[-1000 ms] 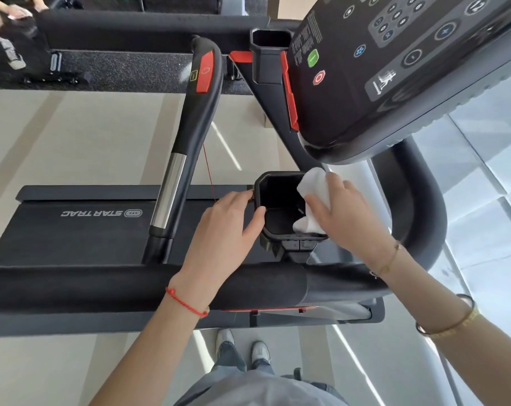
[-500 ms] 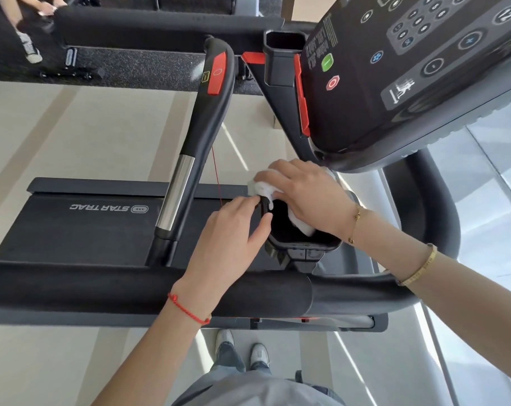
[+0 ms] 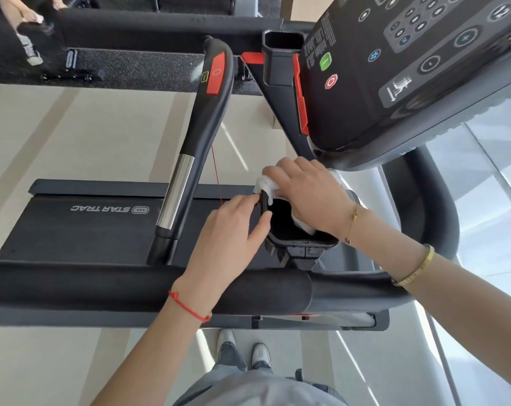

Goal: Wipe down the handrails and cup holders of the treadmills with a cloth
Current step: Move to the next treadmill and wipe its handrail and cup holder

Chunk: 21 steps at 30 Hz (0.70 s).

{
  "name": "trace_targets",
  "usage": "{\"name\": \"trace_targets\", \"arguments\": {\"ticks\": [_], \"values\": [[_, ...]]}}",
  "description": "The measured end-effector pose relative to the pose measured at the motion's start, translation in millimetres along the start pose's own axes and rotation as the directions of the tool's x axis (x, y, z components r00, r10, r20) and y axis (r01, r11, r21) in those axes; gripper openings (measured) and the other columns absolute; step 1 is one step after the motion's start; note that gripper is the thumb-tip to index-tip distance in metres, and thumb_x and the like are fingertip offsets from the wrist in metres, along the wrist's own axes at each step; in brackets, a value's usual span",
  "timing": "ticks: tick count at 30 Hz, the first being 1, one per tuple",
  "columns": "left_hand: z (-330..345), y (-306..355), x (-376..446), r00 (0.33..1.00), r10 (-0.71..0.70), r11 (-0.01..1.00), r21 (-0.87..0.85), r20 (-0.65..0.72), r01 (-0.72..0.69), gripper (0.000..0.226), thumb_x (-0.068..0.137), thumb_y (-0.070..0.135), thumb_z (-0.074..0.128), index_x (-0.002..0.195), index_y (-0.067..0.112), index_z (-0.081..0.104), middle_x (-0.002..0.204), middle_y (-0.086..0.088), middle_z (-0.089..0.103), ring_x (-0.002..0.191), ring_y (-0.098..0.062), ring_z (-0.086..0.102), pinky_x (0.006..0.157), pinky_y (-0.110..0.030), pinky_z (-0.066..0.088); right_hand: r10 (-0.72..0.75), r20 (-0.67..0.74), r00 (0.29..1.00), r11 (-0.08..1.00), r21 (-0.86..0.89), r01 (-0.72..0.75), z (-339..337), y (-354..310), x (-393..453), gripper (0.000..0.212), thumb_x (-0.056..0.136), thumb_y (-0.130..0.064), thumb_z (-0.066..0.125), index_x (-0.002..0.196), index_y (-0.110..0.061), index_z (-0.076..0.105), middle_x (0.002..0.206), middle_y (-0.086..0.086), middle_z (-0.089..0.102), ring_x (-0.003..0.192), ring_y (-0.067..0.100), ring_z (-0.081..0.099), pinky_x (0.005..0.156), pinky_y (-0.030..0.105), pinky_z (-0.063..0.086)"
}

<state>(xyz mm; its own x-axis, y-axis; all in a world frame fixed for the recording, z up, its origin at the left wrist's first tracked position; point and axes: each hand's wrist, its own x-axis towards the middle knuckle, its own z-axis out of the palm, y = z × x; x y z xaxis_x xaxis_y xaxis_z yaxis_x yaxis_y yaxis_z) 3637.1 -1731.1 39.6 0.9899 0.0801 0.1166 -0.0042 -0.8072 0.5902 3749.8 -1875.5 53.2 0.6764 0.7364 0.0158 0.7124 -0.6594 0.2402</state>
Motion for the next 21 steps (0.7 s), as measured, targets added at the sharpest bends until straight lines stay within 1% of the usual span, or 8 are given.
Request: {"name": "trace_targets", "arguments": {"ticks": [5,7,10,12,15,17,19,21], "values": [[-0.8,-0.4,-0.3,1.0,0.007,1.0,-0.008,0.001,-0.007,0.04,0.1,0.038,0.046,0.134,0.02,0.055,0.103,0.006,0.061,0.095,-0.015,0.058,0.082,-0.028,0.043,0.212,0.019,0.977,0.977,-0.016,-0.211,3.8,-0.6,-24.2,0.053,0.092,-0.025,0.054,0.139,-0.017,0.032,0.114,0.008,0.048,0.095,0.027,0.049,0.08,0.036,0.04],[-0.7,-1.3,-0.6,1.0,0.004,1.0,-0.014,0.001,-0.004,0.041,0.1,0.039,0.046,0.135,0.02,0.055,0.107,0.006,0.061,0.098,-0.014,0.058,0.082,-0.026,0.041,0.279,0.056,0.959,0.959,0.026,-0.281,1.9,2.7,-31.4,0.06,0.089,-0.028,0.054,0.141,-0.014,0.028,0.121,0.012,0.045,0.097,0.029,0.048,0.082,0.036,0.042],[-0.5,-1.2,-0.7,1.0,0.003,1.0,-0.009,0.003,-0.003,0.041,0.1,0.039,0.046,0.136,0.021,0.054,0.114,0.005,0.062,0.103,-0.013,0.058,0.084,-0.024,0.039,0.341,0.08,0.937,0.927,0.138,-0.349,-1.0,-1.8,-44.1,0.052,0.094,-0.031,0.048,0.138,-0.007,0.031,0.125,0.015,0.045,0.09,0.027,0.044,0.075,0.035,0.041],[-0.2,-1.2,-0.5,1.0,0.007,1.0,-0.007,0.001,-0.007,0.041,0.1,0.038,0.046,0.136,0.02,0.054,0.114,0.005,0.063,0.103,-0.014,0.058,0.084,-0.025,0.041,0.484,0.088,0.871,0.793,0.377,-0.479,-4.9,-3.6,-59.8,0.043,0.098,-0.035,0.048,0.126,-0.004,0.039,0.104,0.016,0.051,0.078,0.025,0.04,0.067,0.032,0.034],[0.2,-1.2,-0.9,1.0,0.017,1.0,-0.01,-0.006,-0.017,0.04,0.1,0.038,0.045,0.134,0.02,0.056,0.107,0.005,0.062,0.099,-0.013,0.058,0.081,-0.026,0.041,0.557,0.301,0.774,0.548,0.567,-0.615,-9.1,-0.2,-75.0,0.038,0.098,-0.047,0.043,0.103,-0.011,0.037,0.076,0.003,0.046,0.075,0.026,0.043,0.066,0.034,0.031],[0.6,-0.8,-0.7,1.0,0.021,1.0,-0.004,-0.002,-0.021,0.039,0.1,0.038,0.045,0.133,0.02,0.056,0.105,0.006,0.062,0.098,-0.014,0.059,0.082,-0.026,0.042,0.527,0.323,0.786,0.55,0.576,-0.605,-9.4,5.7,-66.8,0.042,0.098,-0.046,0.045,0.112,-0.006,0.041,0.083,0.008,0.052,0.08,0.029,0.047,0.07,0.034,0.032],[0.3,-0.7,-0.5,1.0,0.018,1.0,0.006,0.003,-0.018,0.04,0.1,0.038,0.045,0.134,0.019,0.056,0.109,0.004,0.063,0.101,-0.015,0.059,0.085,-0.029,0.046,0.493,0.33,0.805,0.561,0.587,-0.584,-10.6,14.2,-49.1,0.048,0.1,-0.041,0.046,0.123,0.001,0.044,0.103,0.018,0.06,0.094,0.035,0.054,0.075,0.036,0.038],[-0.2,-0.3,-0.5,1.0,0.015,1.0,0.006,0.004,-0.015,0.041,0.101,0.038,0.044,0.135,0.019,0.055,0.112,0.002,0.063,0.103,-0.016,0.059,0.088,-0.033,0.048,0.462,0.354,0.813,0.542,0.613,-0.575,-11.6,20.1,-36.1,0.045,0.1,-0.039,0.045,0.121,0.0,0.048,0.111,0.019,0.062,0.104,0.035,0.057,0.085,0.038,0.044]]}}
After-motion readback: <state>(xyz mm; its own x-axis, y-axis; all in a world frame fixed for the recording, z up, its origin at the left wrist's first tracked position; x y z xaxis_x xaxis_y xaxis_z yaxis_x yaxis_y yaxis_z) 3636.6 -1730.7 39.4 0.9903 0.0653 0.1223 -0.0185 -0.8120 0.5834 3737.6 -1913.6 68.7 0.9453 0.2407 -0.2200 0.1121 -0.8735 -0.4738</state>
